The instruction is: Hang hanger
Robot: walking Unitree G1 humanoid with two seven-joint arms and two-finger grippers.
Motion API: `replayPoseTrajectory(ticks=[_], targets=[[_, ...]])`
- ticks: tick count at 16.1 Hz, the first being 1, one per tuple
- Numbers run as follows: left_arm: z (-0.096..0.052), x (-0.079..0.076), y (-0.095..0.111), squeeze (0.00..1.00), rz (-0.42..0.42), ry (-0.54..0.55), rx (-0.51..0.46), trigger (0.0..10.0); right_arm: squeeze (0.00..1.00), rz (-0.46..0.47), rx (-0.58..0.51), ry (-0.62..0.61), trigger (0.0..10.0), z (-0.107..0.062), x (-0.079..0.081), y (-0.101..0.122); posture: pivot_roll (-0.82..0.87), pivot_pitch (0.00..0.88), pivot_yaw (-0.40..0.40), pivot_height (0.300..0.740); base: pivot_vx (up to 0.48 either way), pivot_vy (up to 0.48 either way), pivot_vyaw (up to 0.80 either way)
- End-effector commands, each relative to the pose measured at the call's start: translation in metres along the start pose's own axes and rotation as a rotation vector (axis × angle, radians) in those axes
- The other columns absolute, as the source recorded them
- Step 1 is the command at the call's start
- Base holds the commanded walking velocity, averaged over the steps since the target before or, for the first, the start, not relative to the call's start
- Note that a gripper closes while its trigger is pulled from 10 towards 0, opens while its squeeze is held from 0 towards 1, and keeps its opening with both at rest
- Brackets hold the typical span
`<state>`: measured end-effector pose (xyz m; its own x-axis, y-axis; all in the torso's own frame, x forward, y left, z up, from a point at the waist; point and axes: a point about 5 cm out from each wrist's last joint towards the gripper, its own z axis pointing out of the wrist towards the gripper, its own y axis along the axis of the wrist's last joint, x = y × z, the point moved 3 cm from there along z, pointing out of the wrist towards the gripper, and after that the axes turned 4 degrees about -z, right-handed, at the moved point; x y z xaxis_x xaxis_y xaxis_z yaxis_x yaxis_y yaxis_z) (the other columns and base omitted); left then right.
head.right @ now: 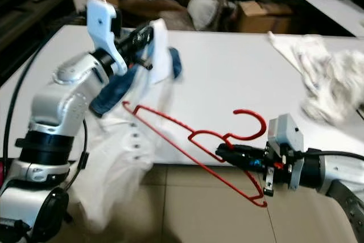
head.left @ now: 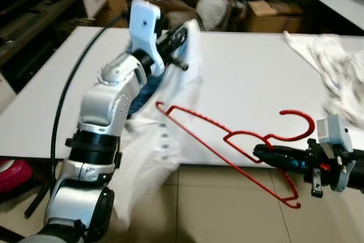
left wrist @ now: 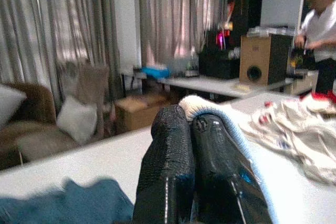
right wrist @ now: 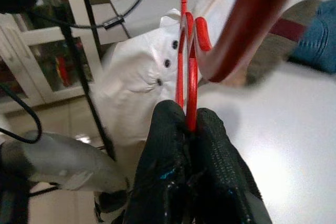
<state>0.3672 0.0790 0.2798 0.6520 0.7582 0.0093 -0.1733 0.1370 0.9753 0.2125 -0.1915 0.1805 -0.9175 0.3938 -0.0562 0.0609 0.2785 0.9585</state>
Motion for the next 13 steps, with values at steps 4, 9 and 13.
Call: replayPoseTrajectory(ticks=[4, 9, 13], targets=[[-0.027, -0.029, 0.012, 0.0, 0.019, -0.216, 0.003, 10.0, 0.0, -0.095, 0.084, -0.087, 10.0, 0.01, -0.026, -0.008, -0.07, 0.0, -0.026, 0.74, 0.337, 0.0, 0.0], [-0.034, -0.033, 0.073, 0.0, -0.069, -0.303, -0.226, 10.0, 0.0, -0.432, -0.045, -0.689, 10.0, 0.0, -0.136, 0.067, -0.06, 0.0, -0.041, 0.74, 0.294, 0.0, 0.0], [-0.039, -0.023, 0.103, 0.0, -0.097, -0.247, -0.373, 10.0, 0.0, -0.59, -0.508, -1.068, 10.0, -0.053, -0.16, 0.18, -0.06, 0.0, -0.054, 0.74, 0.062, 0.0, 0.0]])
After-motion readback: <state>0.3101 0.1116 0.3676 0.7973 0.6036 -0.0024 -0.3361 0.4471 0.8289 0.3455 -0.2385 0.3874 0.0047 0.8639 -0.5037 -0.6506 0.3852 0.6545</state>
